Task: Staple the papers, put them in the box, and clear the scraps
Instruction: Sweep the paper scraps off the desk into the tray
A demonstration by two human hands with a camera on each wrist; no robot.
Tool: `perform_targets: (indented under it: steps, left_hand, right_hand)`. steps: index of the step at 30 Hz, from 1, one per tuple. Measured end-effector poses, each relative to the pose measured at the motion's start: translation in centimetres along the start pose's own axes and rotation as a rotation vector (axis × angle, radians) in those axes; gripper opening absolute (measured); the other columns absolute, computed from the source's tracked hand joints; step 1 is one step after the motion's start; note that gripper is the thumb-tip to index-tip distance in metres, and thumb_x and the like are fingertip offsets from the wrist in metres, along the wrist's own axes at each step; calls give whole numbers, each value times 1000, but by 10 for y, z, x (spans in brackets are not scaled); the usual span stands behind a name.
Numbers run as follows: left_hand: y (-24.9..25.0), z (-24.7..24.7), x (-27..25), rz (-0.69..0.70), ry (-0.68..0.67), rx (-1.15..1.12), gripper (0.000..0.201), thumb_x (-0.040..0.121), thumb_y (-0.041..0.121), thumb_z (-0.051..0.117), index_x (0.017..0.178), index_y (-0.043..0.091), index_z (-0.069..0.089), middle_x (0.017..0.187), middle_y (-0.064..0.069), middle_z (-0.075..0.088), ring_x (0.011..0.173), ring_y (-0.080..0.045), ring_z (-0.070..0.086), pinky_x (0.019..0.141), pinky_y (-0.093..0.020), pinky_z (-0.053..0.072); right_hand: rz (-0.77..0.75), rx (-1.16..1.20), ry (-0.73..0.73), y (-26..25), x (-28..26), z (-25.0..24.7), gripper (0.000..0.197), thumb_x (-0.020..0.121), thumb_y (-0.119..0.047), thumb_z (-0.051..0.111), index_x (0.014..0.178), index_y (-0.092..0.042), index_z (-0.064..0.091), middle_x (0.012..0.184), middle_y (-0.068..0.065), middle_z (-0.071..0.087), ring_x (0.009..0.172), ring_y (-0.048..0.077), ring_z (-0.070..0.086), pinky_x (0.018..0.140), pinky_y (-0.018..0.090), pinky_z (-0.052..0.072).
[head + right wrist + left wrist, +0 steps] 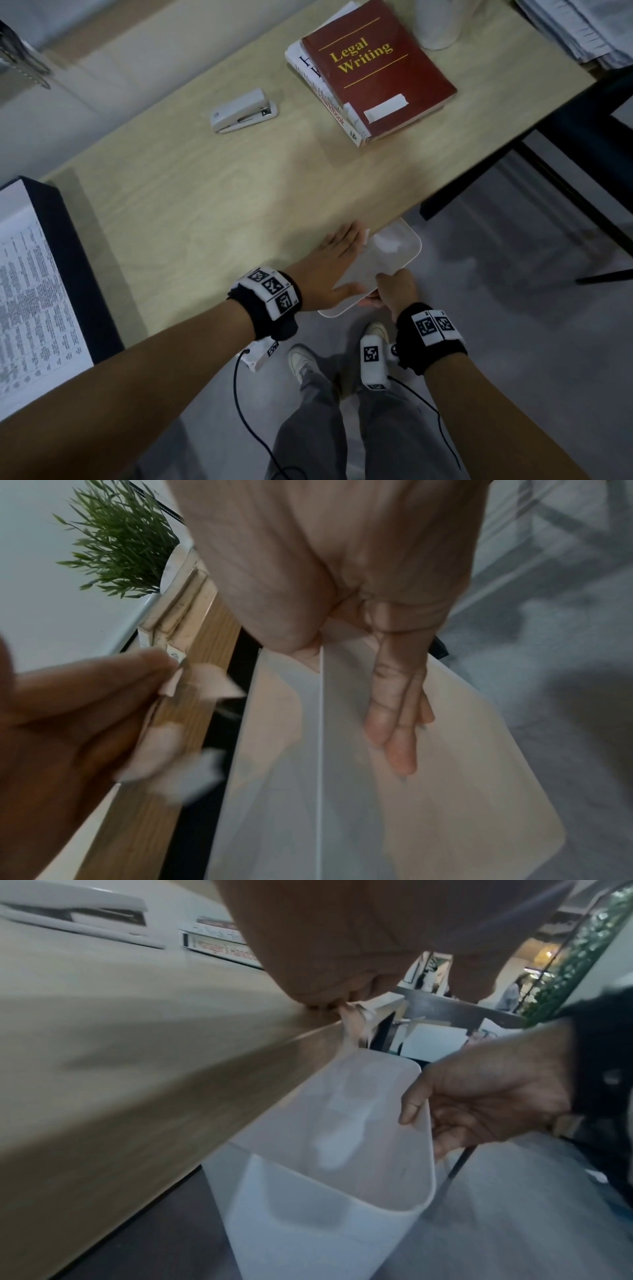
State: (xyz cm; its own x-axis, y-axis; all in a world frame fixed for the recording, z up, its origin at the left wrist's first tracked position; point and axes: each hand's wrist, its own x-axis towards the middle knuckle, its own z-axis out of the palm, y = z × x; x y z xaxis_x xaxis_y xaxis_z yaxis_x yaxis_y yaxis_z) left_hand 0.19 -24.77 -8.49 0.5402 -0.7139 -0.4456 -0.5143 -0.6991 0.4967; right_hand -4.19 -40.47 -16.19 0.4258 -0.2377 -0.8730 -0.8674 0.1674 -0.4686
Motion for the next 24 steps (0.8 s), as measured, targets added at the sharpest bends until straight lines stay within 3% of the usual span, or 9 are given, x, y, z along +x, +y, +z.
perform_targets:
  steps: [2, 4, 6, 8, 12, 14, 17, 21, 24]
  left_hand:
    - [-10, -3, -4, -6, 89, -54, 87, 92, 62, 25, 151, 7, -8, 160, -14, -15, 147, -20, -17, 122, -37, -3]
    - [-20, -6, -7, -111, 194, -33, 94, 87, 67, 17, 150, 3, -8, 160, -16, -14, 146, -21, -16, 120, -37, -2]
    - [-20, -2, -12, -241, 186, -25, 99, 86, 66, 27, 147, 0, -15, 159, -16, -20, 146, -24, -20, 119, -38, -6]
    - [-6, 10, -16, -283, 169, -1, 102, 86, 64, 33, 146, 0, -19, 157, -16, -25, 145, -27, -24, 120, -40, -10]
    - [27, 29, 1, -257, 247, -77, 104, 85, 63, 33, 145, -5, -18, 158, -19, -20, 145, -26, -23, 117, -35, -13]
    - [39, 30, 16, -247, 311, -106, 101, 87, 57, 39, 145, -6, -15, 158, -19, -16, 145, -25, -21, 117, -34, -12]
    - [49, 31, 29, -239, 340, -80, 96, 92, 49, 44, 146, -5, -14, 159, -19, -16, 147, -30, -18, 119, -37, -11]
    - [49, 37, 29, -157, 269, 46, 85, 96, 47, 35, 147, -3, -11, 159, -18, -17, 146, -28, -20, 119, -35, -13]
    - [42, 42, 26, -95, 215, 136, 79, 96, 47, 26, 148, -4, -4, 159, -22, -10, 145, -29, -18, 119, -34, -16]
  right_hand:
    - [-7, 19, 9, -1, -2, -1, 40, 87, 2, 39, 126, 8, 48, 114, 35, 63, 91, 49, 69, 48, 39, 62]
    - [-13, 44, 14, 0, -4, -3, 42, 88, 3, 38, 128, 9, 46, 118, 35, 61, 90, 50, 68, 39, 31, 57]
    - [-19, 52, 9, 0, -5, -4, 43, 88, 4, 38, 130, 9, 44, 119, 34, 60, 83, 47, 69, 39, 29, 56]
    - [-27, 54, 4, 0, -4, -5, 40, 88, 3, 38, 127, 10, 46, 117, 33, 62, 75, 43, 70, 42, 32, 58]
    - [-22, -2, 21, 2, -2, -9, 31, 86, -1, 44, 113, 11, 55, 95, 28, 70, 68, 39, 72, 66, 44, 63]
    - [-45, -101, 29, 1, -2, -14, 11, 88, 1, 51, 92, 4, 61, 81, 18, 68, 68, 31, 68, 63, 37, 60]
    - [-86, -191, 24, 0, -2, -17, 23, 80, 14, 58, 66, -4, 53, 67, 14, 59, 70, 27, 59, 64, 36, 50]
    - [-134, -194, 8, 2, 0, -18, 34, 88, 9, 51, 60, -9, 46, 61, 9, 51, 68, 27, 55, 59, 35, 49]
    - [-116, -130, 55, 3, 0, -20, 23, 87, 6, 48, 64, -1, 47, 57, 12, 51, 53, 26, 52, 47, 32, 43]
